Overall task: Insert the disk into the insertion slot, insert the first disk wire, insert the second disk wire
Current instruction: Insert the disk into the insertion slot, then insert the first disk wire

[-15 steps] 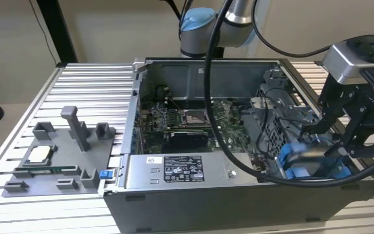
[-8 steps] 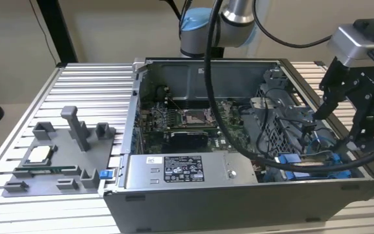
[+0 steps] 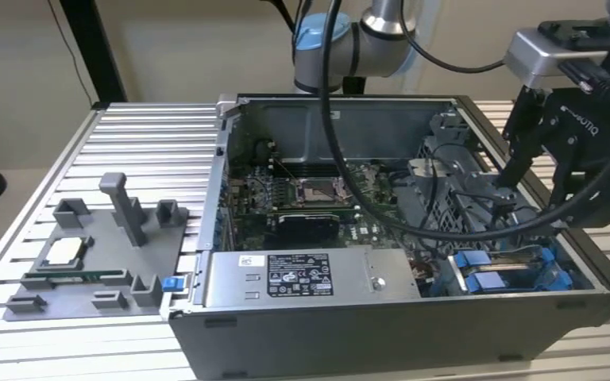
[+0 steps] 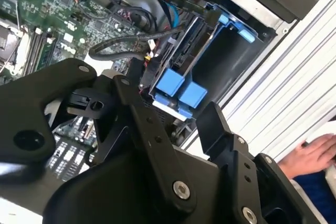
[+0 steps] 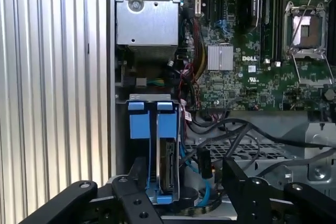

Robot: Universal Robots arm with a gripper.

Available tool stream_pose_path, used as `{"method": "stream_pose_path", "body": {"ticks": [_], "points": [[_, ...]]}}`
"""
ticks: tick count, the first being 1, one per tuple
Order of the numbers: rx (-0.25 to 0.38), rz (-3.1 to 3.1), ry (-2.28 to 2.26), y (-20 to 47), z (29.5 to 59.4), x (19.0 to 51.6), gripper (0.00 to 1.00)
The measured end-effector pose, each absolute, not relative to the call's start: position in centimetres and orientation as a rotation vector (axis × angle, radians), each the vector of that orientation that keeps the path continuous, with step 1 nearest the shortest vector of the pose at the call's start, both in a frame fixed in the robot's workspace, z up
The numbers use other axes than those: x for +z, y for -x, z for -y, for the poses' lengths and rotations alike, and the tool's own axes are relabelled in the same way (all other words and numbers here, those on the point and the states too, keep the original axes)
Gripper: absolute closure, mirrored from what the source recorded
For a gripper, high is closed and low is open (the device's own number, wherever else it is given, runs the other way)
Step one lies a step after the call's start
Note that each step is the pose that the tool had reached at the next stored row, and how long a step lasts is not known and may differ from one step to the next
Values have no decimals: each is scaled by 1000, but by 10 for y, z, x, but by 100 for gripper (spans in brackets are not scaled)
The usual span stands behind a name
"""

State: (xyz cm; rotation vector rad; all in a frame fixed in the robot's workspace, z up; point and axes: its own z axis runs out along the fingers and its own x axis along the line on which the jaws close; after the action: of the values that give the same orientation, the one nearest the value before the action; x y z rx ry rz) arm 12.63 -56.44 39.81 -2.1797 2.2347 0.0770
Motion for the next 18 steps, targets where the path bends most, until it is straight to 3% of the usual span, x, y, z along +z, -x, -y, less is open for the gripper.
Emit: {"method": "stream_pose_path", "body": {"ticks": [8, 18], "points": [[6, -2267, 2209, -124, 557, 397, 0], [4, -2267, 2210, -124, 555, 397, 0]]}}
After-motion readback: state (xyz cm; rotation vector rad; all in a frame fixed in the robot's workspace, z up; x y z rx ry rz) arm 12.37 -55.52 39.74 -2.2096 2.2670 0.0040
